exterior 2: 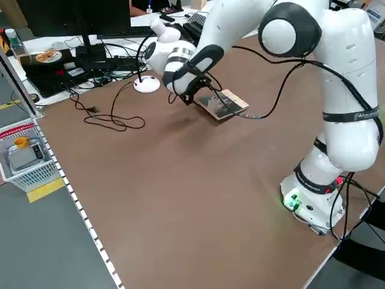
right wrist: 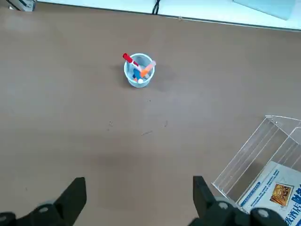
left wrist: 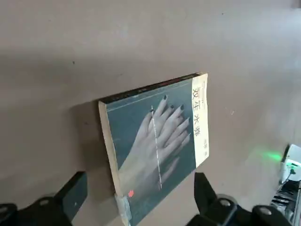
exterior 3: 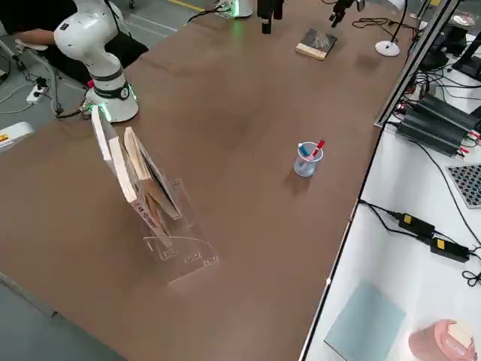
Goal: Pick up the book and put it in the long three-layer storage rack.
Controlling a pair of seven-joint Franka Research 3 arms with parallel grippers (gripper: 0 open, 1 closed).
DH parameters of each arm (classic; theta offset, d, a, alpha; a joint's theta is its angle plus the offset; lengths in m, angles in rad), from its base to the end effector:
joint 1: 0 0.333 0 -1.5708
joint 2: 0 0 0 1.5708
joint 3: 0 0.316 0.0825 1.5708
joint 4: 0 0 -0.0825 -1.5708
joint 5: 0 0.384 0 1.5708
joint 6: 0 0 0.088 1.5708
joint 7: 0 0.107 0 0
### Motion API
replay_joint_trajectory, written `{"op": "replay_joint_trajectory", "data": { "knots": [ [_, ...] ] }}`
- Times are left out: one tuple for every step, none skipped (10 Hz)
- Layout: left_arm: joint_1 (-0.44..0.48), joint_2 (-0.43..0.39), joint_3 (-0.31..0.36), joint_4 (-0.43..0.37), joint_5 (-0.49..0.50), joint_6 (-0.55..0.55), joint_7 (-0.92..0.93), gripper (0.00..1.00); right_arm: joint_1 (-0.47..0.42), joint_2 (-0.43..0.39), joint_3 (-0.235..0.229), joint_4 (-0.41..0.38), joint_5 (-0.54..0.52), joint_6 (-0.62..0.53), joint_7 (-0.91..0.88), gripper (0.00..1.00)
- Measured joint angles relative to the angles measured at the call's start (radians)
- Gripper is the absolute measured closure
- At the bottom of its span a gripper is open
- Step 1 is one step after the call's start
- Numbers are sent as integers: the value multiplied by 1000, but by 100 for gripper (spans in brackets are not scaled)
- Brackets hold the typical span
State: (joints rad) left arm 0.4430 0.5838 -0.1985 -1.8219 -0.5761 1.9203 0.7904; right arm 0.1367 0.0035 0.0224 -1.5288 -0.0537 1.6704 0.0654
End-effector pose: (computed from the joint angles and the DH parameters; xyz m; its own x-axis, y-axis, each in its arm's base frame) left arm 0.5911 0.1131 0.2043 0.9765 -0.2127 -0.0355 -0.1307 -0.7146 0.6872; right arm 0.5597 0.0845 0.6522 0.9852 0.0974 0.1407 0.0920 -0.9948 0.0444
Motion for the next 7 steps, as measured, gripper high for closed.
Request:
{"op": "replay_joint_trajectory", "data": {
  "knots": [
    [4,11,0,0,-12,0,20,0,0,0,1,0,0,0,0,0],
    [11,23,0,1,-20,0,38,0,0,0,2,0,0,1,0,0],
    [19,33,0,2,-25,0,52,0,0,0,3,0,0,1,0,0],
    [26,41,0,3,-35,0,62,0,0,0,3,0,0,1,0,0],
    [31,47,-1,4,-49,0,70,0,0,0,3,0,0,1,0,0],
    [35,51,-1,5,-62,0,73,0,0,0,2,0,0,1,0,0],
    [37,55,-1,5,-74,-1,73,0,-1,0,2,0,0,2,0,0]
  ]
}}
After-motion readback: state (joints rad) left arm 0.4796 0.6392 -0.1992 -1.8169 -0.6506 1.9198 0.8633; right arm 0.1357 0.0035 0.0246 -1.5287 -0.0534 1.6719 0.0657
